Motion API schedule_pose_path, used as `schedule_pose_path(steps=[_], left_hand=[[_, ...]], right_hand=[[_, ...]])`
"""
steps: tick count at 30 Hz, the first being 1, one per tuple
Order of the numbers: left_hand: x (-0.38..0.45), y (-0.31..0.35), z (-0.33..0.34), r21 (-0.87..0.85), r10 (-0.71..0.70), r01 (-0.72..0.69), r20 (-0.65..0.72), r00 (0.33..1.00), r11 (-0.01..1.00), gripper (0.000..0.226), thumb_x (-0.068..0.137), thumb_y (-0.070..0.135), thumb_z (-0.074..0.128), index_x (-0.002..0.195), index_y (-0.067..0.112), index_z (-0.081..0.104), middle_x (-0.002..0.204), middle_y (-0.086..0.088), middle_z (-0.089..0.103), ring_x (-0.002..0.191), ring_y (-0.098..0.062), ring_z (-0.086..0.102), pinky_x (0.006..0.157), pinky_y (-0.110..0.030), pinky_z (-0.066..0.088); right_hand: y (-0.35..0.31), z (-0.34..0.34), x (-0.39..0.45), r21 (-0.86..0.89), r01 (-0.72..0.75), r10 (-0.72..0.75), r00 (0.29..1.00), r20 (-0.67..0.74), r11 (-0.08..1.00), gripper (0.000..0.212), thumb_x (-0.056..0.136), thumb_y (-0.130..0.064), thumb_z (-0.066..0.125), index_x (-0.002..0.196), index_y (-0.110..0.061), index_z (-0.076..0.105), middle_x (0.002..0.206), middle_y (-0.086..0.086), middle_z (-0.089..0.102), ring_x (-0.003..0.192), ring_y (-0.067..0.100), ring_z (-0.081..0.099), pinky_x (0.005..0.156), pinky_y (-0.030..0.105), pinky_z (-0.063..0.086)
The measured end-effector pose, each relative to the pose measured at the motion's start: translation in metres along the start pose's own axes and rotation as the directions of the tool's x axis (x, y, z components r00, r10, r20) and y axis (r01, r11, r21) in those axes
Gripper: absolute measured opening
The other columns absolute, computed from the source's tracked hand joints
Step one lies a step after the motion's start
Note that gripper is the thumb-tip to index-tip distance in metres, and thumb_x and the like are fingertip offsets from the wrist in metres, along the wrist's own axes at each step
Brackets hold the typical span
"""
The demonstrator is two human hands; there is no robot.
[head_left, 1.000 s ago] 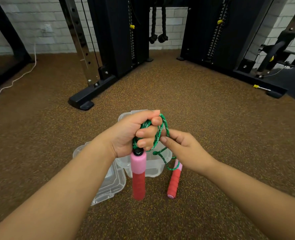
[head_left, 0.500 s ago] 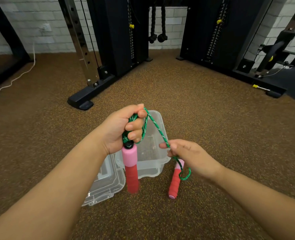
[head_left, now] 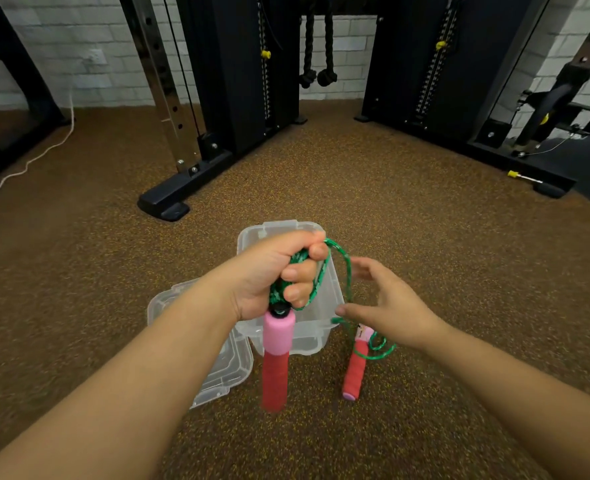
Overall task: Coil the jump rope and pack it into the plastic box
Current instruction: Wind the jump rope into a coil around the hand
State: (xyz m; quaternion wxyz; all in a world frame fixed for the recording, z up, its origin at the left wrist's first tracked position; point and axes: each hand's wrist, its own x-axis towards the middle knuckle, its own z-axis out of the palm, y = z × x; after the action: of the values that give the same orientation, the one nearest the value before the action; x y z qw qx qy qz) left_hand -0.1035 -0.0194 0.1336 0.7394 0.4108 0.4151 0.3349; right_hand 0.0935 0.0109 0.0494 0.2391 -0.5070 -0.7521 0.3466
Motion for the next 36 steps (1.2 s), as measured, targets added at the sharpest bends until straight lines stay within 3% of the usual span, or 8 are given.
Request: schedule_pose_path(steps=[2, 8, 11, 14, 22, 26, 30, 36], left_hand=[[0.001, -0.002, 0.005, 0.015, -0.02, 0.019, 0.019, 1.0, 1.0, 0.037, 0.098, 0.033, 0.037, 0.064, 0.022, 0.043, 0.033, 0.009, 0.029, 0.028, -0.007, 0.032, 0.041, -0.023, 0.027], [-0.001, 0.003, 0.003, -0.106, 0.029, -0.026, 0.031, 0.999, 0.994, 0.034, 0.096, 0.034, 0.039, 0.064, 0.022, 0.043, 0.033, 0.01, 0.029, 0.028, -0.007, 0.031, 0.039, -0.02, 0.031], [-0.003, 0.007, 0.001, -0.24, 0.1, -0.1, -0.012, 0.995, 0.966, 0.029, 0.092, 0.035, 0.043, 0.066, 0.022, 0.047, 0.033, 0.009, 0.031, 0.028, -0.006, 0.03, 0.041, -0.022, 0.024], [0.001, 0.006, 0.0, -0.307, 0.153, -0.179, -0.108, 0.982, 0.935, 0.033, 0.095, 0.036, 0.042, 0.09, 0.013, 0.064, 0.04, 0.008, 0.042, 0.031, -0.004, 0.035, 0.04, -0.017, 0.029], [0.01, -0.001, 0.004, -0.014, 0.173, -0.178, -0.176, 0.969, 0.984, 0.068, 0.098, 0.054, 0.015, 0.144, 0.006, 0.028, 0.097, -0.013, 0.075, 0.073, -0.023, 0.07, 0.087, -0.039, 0.052], [0.006, -0.005, 0.006, 0.317, 0.182, -0.11, -0.207, 0.961, 0.942, 0.063, 0.098, 0.052, 0.018, 0.136, 0.011, 0.047, 0.079, 0.001, 0.073, 0.073, -0.006, 0.069, 0.068, -0.012, 0.052], [0.001, -0.004, 0.007, 0.451, 0.138, -0.109, -0.03, 0.99, 0.886, 0.086, 0.095, 0.06, 0.009, 0.086, -0.007, 0.062, 0.056, -0.013, 0.062, 0.052, -0.026, 0.059, 0.063, -0.032, 0.05], [-0.003, -0.004, 0.003, 0.387, 0.035, -0.101, 0.173, 0.984, 0.917, 0.058, 0.096, 0.048, 0.037, 0.114, -0.001, 0.062, 0.046, -0.001, 0.04, 0.038, -0.014, 0.041, 0.049, -0.024, 0.039]], right_hand=[[-0.017, -0.004, 0.002, 0.236, 0.106, -0.132, 0.987, 0.096, 0.966, 0.06, 0.081, -0.018, 0.073, 0.134, -0.024, 0.045, 0.128, -0.011, 0.057, 0.121, -0.002, 0.05, 0.104, 0.02, 0.037], [-0.039, -0.003, 0.002, 0.636, 0.02, -0.036, 0.999, 0.012, 0.772, 0.023, 0.101, -0.016, 0.04, 0.091, -0.019, 0.06, 0.052, -0.012, 0.04, 0.046, 0.006, 0.04, 0.052, 0.027, 0.044], [-0.023, 0.0, -0.01, 0.192, 0.101, -0.094, 0.995, -0.042, 0.976, 0.028, 0.101, -0.036, 0.036, 0.084, -0.029, 0.057, 0.06, -0.008, 0.045, 0.053, 0.009, 0.044, 0.054, 0.031, 0.039], [-0.031, 0.01, -0.024, -0.398, 0.254, -0.215, 0.966, 0.14, 0.882, 0.03, 0.099, -0.044, 0.028, 0.097, -0.023, 0.05, 0.086, 0.002, 0.063, 0.081, 0.025, 0.06, 0.069, 0.038, 0.043], [-0.075, 0.009, -0.036, -0.492, 0.444, -0.432, 0.89, 0.145, 0.749, 0.032, 0.086, -0.042, 0.021, 0.079, -0.02, 0.044, 0.066, -0.004, 0.05, 0.063, 0.025, 0.054, 0.056, 0.034, 0.037], [-0.093, -0.009, -0.031, -0.125, 0.412, -0.405, 0.911, 0.08, 0.903, 0.033, 0.087, -0.042, 0.038, 0.071, -0.018, 0.053, 0.06, -0.005, 0.052, 0.055, 0.017, 0.052, 0.054, 0.037, 0.043], [-0.093, -0.027, -0.017, 0.165, 0.321, -0.325, 0.946, -0.002, 0.933, 0.037, 0.097, -0.028, 0.049, 0.063, -0.014, 0.053, 0.052, -0.009, 0.058, 0.051, 0.004, 0.055, 0.058, 0.026, 0.045], [-0.069, -0.03, 0.003, 0.309, 0.114, -0.106, 0.994, -0.042, 0.944, 0.04, 0.097, -0.038, 0.043, 0.069, -0.011, 0.049, 0.058, -0.008, 0.039, 0.048, -0.001, 0.036, 0.05, 0.015, 0.033]])
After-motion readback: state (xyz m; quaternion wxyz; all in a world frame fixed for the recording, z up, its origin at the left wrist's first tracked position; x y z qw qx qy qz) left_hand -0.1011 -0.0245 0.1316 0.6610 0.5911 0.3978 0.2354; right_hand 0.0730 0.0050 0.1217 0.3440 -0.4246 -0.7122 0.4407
